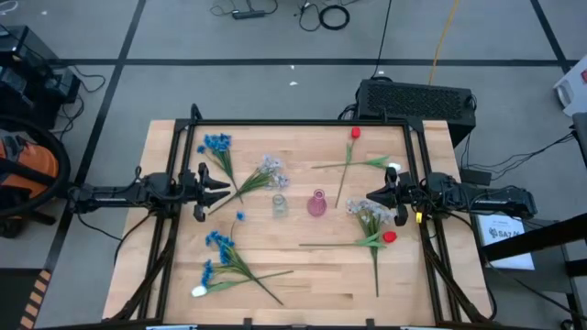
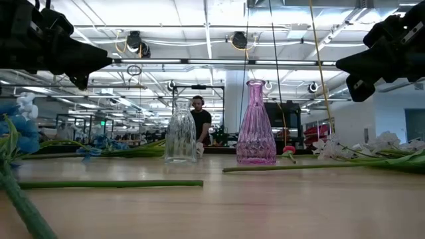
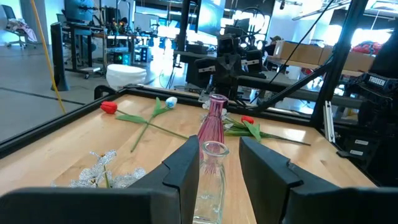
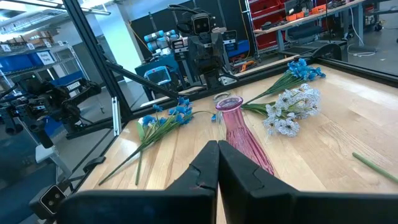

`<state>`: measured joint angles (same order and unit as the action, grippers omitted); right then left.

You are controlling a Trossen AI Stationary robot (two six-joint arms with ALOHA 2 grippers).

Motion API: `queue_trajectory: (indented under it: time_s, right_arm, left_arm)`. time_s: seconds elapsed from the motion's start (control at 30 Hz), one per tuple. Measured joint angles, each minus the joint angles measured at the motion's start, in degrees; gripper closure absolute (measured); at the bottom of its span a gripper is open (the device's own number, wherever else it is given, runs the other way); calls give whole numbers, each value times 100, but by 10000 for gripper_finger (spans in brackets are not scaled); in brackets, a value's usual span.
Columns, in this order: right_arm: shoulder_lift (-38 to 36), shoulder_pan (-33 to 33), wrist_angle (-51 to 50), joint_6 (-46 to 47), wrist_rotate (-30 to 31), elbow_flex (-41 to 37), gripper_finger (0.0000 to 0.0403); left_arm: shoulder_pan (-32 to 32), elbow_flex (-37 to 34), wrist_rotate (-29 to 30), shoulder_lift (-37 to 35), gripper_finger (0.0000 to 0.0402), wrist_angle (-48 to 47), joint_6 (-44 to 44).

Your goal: Sort flowers into vase by color

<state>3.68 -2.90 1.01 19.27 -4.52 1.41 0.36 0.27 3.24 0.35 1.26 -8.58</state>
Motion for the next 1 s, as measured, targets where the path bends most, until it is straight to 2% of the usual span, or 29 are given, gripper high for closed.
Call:
queue_trajectory:
  time_s: [0.47, 0.73, 1.0]
  right_arm:
    - [0, 0, 2, 0, 2, -2, 403]
    - [-2, 0, 99, -2, 1202, -1, 403]
    - [-2, 0, 94, -375, 1495, -2, 403]
  left_arm:
    - [0, -1, -1, 0, 281, 0, 1]
    - [0, -1, 1, 0, 281, 4, 0]
    - [1, -1, 1, -1, 281, 35, 0]
